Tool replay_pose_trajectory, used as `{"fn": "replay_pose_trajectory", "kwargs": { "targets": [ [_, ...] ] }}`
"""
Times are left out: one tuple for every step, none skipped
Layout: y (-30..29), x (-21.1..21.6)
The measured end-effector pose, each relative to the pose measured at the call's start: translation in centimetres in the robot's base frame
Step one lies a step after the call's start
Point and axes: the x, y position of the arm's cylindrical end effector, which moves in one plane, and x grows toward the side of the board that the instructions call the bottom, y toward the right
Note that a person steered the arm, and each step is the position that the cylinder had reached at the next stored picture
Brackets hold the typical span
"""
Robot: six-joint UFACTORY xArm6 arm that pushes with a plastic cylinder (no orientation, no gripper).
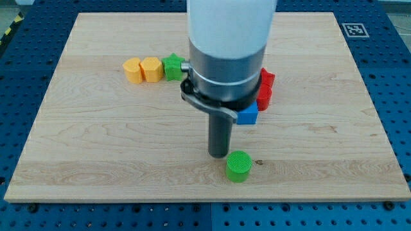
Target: Move the blue cube into the blue triangle
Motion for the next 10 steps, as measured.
{"fn": "replay_pose_trajectory", "kwargs": {
  "targets": [
    [-1.2,-3.5],
    [-1.2,-5.4],
    [-1.2,-5.5],
    [-1.6,-6.0],
    [-1.7,-8.7],
    [-1.8,-10.5],
    [-1.8,-12.0],
    [-1.8,-13.1],
    [-1.8,-13.2],
    [-1.8,-11.2]
  ]
}}
